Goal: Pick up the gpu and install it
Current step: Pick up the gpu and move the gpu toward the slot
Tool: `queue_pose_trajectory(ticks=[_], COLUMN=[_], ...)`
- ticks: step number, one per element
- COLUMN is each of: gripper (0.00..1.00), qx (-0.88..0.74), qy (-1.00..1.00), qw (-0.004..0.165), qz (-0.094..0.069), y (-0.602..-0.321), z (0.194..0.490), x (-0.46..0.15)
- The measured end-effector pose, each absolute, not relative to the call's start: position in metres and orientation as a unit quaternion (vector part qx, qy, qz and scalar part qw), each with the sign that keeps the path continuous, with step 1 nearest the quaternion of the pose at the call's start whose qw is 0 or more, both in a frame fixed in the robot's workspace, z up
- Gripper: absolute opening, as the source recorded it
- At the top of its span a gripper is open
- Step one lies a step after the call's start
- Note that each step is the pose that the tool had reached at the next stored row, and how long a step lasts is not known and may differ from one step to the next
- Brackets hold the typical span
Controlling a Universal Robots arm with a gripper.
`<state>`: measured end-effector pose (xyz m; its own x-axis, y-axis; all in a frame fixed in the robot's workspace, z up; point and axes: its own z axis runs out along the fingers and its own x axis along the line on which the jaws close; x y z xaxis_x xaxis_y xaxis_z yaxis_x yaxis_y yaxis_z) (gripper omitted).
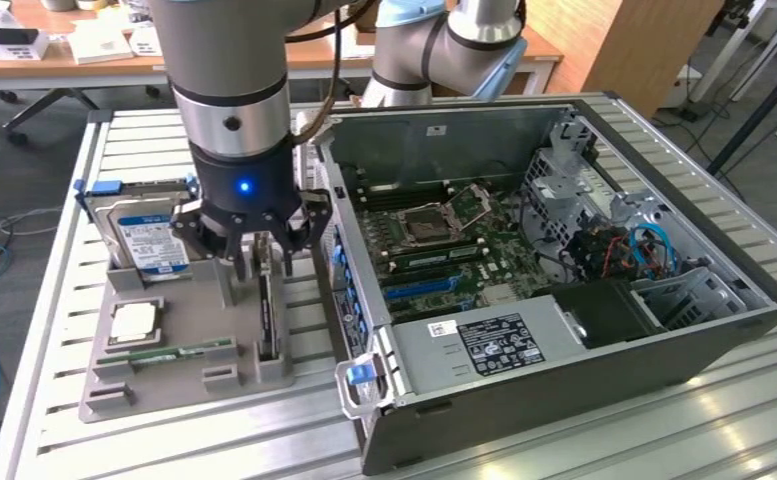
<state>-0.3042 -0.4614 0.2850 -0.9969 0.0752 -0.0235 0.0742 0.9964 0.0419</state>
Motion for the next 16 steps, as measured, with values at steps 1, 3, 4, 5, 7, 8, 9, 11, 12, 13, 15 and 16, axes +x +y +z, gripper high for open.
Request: queue_pose_trajectory(ticks=[1,3,4,5,7,8,9,11,12,13,15,16], gripper=[0.53,0.53,0.53,0.53,0.53,0.53,0.53,0.53,0.53,0.53,0.53,0.53], qx=[0.037,0.037,0.037,0.037,0.037,0.037,0.037,0.037,0.037,0.037,0.037,0.037], qy=[0.999,0.999,0.999,0.999,0.999,0.999,0.999,0.999,0.999,0.999,0.999,0.999], qw=[0.013,0.013,0.013,0.013,0.013,0.013,0.012,0.013,0.013,0.013,0.013,0.013], qz=[0.021,0.021,0.021,0.021,0.021,0.021,0.020,0.021,0.021,0.021,0.021,0.021], y=[-0.461,-0.461,-0.461,-0.461,-0.461,-0.461,-0.461,-0.461,-0.461,-0.461,-0.461,-0.461], z=[0.283,0.280,0.278,0.276,0.272,0.270,0.269,0.265,0.263,0.261,0.258,0.257], x=[-0.304,-0.304,-0.304,-0.304,-0.304,-0.304,-0.304,-0.304,-0.304,-0.304,-0.304,-0.304])
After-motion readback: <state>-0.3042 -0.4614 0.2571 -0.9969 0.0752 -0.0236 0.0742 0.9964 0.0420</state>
